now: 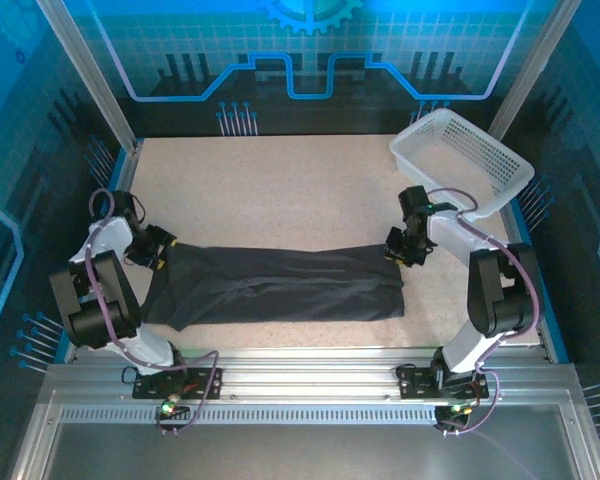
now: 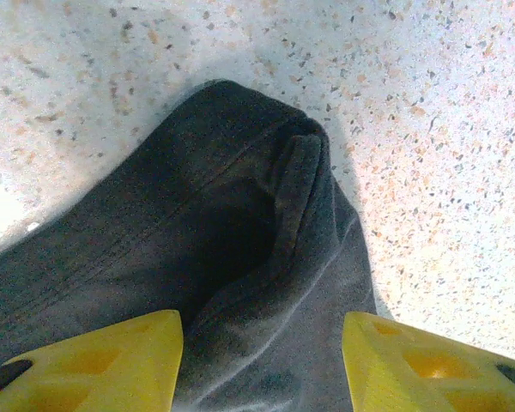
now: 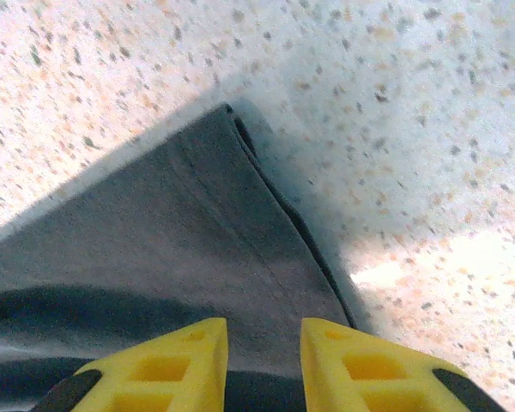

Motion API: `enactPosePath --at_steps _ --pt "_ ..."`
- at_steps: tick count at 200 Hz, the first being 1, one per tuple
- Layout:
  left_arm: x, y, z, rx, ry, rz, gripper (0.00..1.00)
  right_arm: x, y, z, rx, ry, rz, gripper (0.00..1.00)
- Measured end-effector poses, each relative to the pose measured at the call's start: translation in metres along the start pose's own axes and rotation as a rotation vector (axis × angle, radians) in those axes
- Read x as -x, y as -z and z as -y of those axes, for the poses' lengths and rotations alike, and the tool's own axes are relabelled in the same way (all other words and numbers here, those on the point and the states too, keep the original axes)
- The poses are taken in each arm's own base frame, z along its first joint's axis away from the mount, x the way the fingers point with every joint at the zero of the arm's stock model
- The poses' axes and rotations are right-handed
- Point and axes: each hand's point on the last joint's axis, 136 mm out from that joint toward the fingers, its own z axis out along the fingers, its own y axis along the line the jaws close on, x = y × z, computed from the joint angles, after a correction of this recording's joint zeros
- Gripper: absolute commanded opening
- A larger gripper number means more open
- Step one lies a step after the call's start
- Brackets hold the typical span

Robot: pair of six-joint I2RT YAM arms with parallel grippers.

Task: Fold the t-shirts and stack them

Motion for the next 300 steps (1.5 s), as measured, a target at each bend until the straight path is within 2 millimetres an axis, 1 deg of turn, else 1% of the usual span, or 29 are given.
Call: enactPosePath --at_steps 30,47,63,74,84,114,147,157,169,189,210,236,249,280,300 --pt "0.002 -0.009 -0.001 0.013 -0.036 -0.019 0.46 0.006 -0.009 -0.007 -0.004 0.003 -0.02 0.32" --pt "0.003 -0.016 -0.002 0.023 -0.053 -0.029 0.39 0.005 -0.016 -0.005 -0.017 0.0 -0.039 0.32" --pt "0.005 -0.022 -0.003 0.029 -0.057 -0.032 0.25 0.003 -0.024 -0.004 -0.033 -0.002 -0.06 0.32" --pt "0.006 -0.025 -0.003 0.03 -0.072 -0.033 0.12 0.001 -0.029 -0.002 -0.052 -0.001 -0.072 0.32" --pt "0.009 -0.027 -0.003 0.038 -0.067 -0.03 0.0 0.003 -0.029 -0.002 -0.062 -0.008 -0.074 0.32" --pt "0.018 -0.025 -0.011 0.074 -0.047 0.003 0.0 0.007 -0.03 -0.001 -0.099 -0.031 -0.091 0.31" --pt "0.03 -0.013 -0.034 0.066 0.084 0.029 0.0 0.012 -0.032 -0.003 -0.128 -0.05 -0.12 0.3" --pt "0.032 -0.01 -0.038 0.052 0.117 0.028 0.0 0.014 -0.032 -0.005 -0.132 -0.054 -0.125 0.3" --pt "0.033 -0.01 -0.036 0.024 0.134 0.017 0.0 0.015 -0.032 -0.005 -0.137 -0.063 -0.13 0.28" --pt "0.033 -0.009 -0.024 -0.037 0.139 0.002 0.0 0.017 -0.032 -0.007 -0.15 -0.074 -0.145 0.26" --pt "0.035 -0.009 -0.014 -0.084 0.144 -0.005 0.0 0.027 -0.034 -0.012 -0.161 -0.075 -0.147 0.25" --pt "0.043 -0.012 -0.001 -0.121 0.137 -0.014 0.0 0.047 -0.037 -0.022 -0.164 -0.076 -0.134 0.23" --pt "0.048 -0.016 0.006 -0.133 0.134 -0.024 0.0 0.06 -0.039 -0.029 -0.161 -0.075 -0.124 0.23" --pt "0.063 -0.027 0.026 -0.158 0.12 -0.043 0.0 0.103 -0.046 -0.049 -0.147 -0.075 -0.082 0.23" --pt "0.076 -0.029 0.042 -0.183 0.115 -0.041 0.0 0.132 -0.049 -0.06 -0.121 -0.084 -0.05 0.22"
